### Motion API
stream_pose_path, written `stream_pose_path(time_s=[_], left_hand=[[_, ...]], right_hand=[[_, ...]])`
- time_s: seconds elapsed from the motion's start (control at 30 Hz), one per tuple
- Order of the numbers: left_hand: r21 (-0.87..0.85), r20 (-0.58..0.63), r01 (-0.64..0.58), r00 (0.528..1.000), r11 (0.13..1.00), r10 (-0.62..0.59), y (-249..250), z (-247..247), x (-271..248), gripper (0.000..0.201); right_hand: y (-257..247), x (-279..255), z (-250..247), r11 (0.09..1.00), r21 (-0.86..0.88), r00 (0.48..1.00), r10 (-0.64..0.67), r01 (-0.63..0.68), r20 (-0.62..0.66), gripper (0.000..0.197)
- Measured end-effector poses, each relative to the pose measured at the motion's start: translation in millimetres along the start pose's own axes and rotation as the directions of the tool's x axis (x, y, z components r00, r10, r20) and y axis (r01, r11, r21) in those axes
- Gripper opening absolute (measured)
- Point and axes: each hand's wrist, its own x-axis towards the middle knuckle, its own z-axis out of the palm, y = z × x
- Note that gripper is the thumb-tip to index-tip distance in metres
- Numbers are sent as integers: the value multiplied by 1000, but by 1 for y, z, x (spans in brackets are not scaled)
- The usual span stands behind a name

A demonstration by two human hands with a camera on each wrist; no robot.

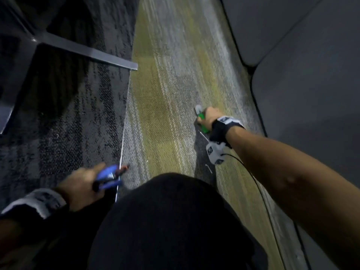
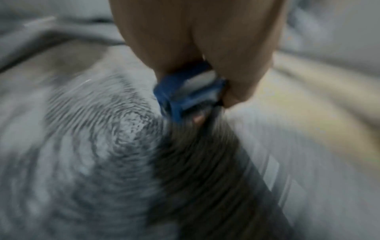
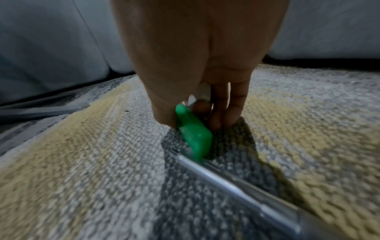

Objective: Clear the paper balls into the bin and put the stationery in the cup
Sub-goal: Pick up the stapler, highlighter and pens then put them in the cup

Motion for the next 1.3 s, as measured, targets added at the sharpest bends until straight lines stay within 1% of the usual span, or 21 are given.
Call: stream_pose_path(time_s=[0.03,0.1,0.17,0.23,0.27,0.33,0.43,0.53,0.63,0.67,0.7,0.73,0.77,0.8,0.87,0.9,0.93,1.0,1.1,1.23,1.3], left_hand=[[-121,-71,36,996,992,-45,3,-5,0,53],[-407,-220,43,965,912,-144,8,-11,4,31],[-594,-253,80,926,800,-280,20,-20,13,17],[-699,-240,89,906,709,-350,23,-28,24,16],[-759,-218,85,901,645,-374,26,-31,27,20],[-818,-166,112,893,564,-418,30,-33,34,24],[-835,-150,108,899,540,-412,34,-29,40,9],[-843,-168,75,905,533,-392,41,-26,35,16],[-866,-169,58,901,496,-400,41,-35,32,8],[-871,-161,58,905,488,-395,44,-40,32,10],[-875,-161,55,903,480,-398,46,-49,30,10],[-886,-160,47,904,462,-398,51,-60,28,10],[-902,-149,42,904,430,-400,55,-70,24,10],[-917,-136,36,908,396,-397,61,-81,19,11],[-945,-96,39,916,325,-390,75,-100,7,13],[-953,-81,42,918,300,-387,82,-107,0,14],[-955,-76,45,918,293,-389,86,-114,-7,15],[-962,-64,49,915,268,-397,95,-123,-24,16],[-971,-35,71,903,229,-429,99,-138,-53,11],[-977,-23,86,869,196,-495,81,-151,-107,12],[-978,-8,106,844,181,-536,73,-157,-141,11]], right_hand=[[0,-4,-2,999,45,1000,-10,10,-19,43],[5,-18,-9,981,190,991,-22,47,-131,42],[17,-35,-13,898,432,981,-4,90,-195,33],[33,-48,-8,787,614,988,34,66,-150,35],[40,-52,-5,795,606,988,62,37,-142,40],[53,-61,5,912,410,980,89,-8,-178,38],[66,-75,26,965,259,981,91,-44,-169,33],[67,-80,45,981,195,992,7,17,-124,39],[56,-75,41,999,-5,998,-42,42,-50,34],[50,-76,34,999,16,998,-44,44,-45,33],[42,-79,23,992,120,998,-41,47,-51,31],[35,-82,11,949,309,997,-47,64,-62,25],[25,-91,-3,834,547,997,-63,73,-36,15],[16,-100,-17,660,749,994,-104,48,27,12],[0,-122,-46,313,945,960,-222,-93,168,25],[-8,-136,-61,237,958,935,-273,-161,225,28],[-14,-150,-74,225,953,912,-312,-202,267,30],[-21,-177,-93,264,934,888,-329,-240,321,34],[-28,-206,-103,300,910,889,-270,-287,369,35],[-37,-231,-96,316,898,905,-196,-306,378,23],[-42,-246,-92,356,881,894,-203,-312,399,20]])
